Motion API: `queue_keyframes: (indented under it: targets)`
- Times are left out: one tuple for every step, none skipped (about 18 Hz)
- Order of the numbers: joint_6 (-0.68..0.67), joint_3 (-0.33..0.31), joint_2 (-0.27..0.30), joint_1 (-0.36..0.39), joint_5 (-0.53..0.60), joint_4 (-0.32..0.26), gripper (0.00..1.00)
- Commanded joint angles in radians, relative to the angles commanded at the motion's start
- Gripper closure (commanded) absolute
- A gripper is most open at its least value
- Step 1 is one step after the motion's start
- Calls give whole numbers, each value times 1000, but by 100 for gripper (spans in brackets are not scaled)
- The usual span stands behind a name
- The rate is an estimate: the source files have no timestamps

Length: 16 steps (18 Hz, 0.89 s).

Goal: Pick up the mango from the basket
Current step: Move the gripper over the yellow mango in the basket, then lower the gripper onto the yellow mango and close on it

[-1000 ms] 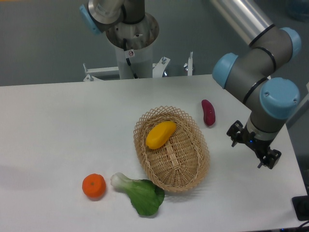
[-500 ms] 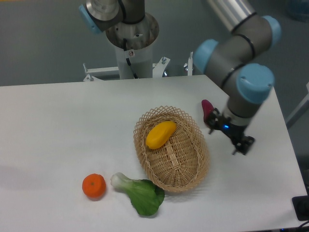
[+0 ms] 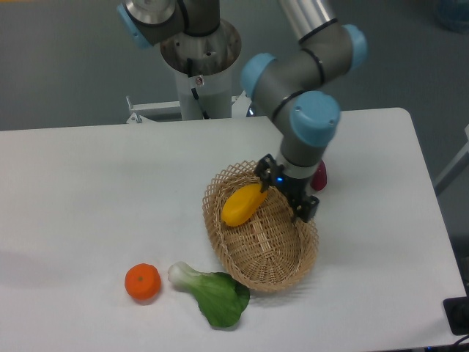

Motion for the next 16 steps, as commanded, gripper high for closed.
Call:
queue_keyframes:
  targets:
    - [-3,-6,0,-2,0,0,0]
    - [-5,-8,-1,-9,3,2,0]
    - [-14,-11,-5,-17,5,2,0]
    - [-26,-21,-6,-20,8,9,0]
    - [-34,-34,-11,-21,17,41,0]
    - [-37,-43,-14,-21,17,63,0]
    - [-38,-52,-17,-23,18,81,0]
    - [-38,-57,-20,-23,18,100,0]
    - [-38,-58,-24,-23,18,109,0]
    - [-40,-61,-28,-23,18,110,0]
    - [-41,-61,-29,-23,18,112,0]
    - [-51,-60,-31,-28,18,112,0]
    - [-63,-60,-38,-29,18,118,0]
    - [-81,-60,-44,-34,20,129,0]
    - [-100,-58,-55,-41,28,139,0]
    - [-109,-60,-58,-44,46,149,0]
